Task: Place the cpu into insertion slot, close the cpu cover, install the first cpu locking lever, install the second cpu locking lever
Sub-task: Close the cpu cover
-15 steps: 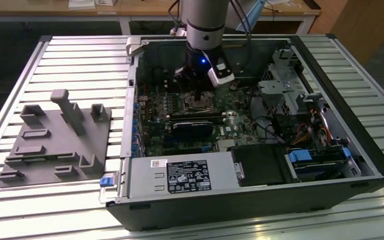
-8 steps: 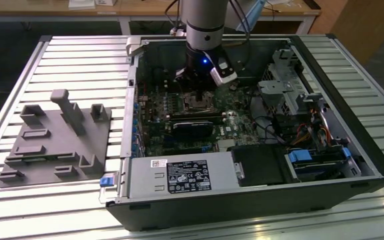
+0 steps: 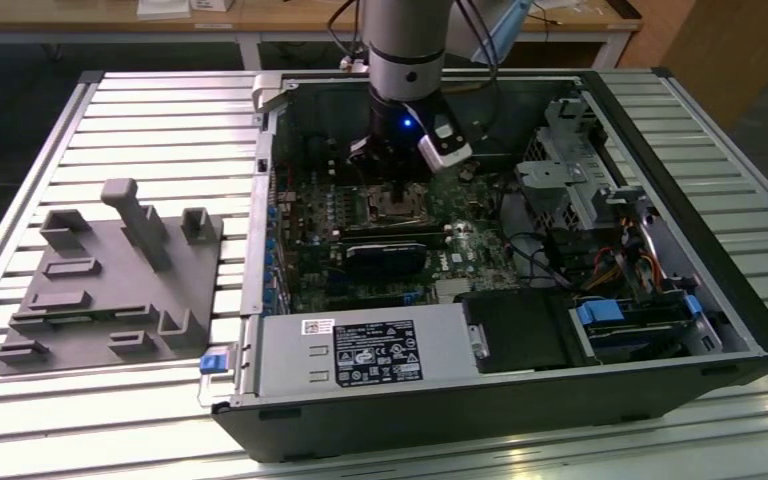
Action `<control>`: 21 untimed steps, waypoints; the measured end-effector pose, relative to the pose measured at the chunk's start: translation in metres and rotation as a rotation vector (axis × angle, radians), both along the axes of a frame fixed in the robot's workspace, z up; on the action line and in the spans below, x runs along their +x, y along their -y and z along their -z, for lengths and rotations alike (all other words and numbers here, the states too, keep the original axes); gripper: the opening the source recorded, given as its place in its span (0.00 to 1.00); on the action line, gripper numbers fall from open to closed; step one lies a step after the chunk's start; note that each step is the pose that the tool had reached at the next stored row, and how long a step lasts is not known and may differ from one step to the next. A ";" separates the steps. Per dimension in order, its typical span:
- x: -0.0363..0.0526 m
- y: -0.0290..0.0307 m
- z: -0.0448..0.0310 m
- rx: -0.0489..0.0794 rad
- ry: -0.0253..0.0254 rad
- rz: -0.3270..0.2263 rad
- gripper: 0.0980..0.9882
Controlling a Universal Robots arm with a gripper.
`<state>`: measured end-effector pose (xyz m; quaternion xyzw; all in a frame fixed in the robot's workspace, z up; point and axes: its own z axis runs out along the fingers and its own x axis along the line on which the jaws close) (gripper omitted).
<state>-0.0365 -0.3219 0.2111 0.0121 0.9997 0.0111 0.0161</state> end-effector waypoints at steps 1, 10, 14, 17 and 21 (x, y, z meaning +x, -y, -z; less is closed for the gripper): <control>-0.0005 0.0000 0.0002 0.000 0.0000 0.000 0.01; -0.0098 -0.0001 0.0029 0.000 0.0000 0.000 0.01; -0.0190 0.0000 0.0040 0.000 -0.0001 0.001 0.01; -0.0250 0.0000 0.0047 0.000 0.0000 0.001 0.01; -0.0299 -0.0001 0.0065 0.000 0.0000 0.001 0.01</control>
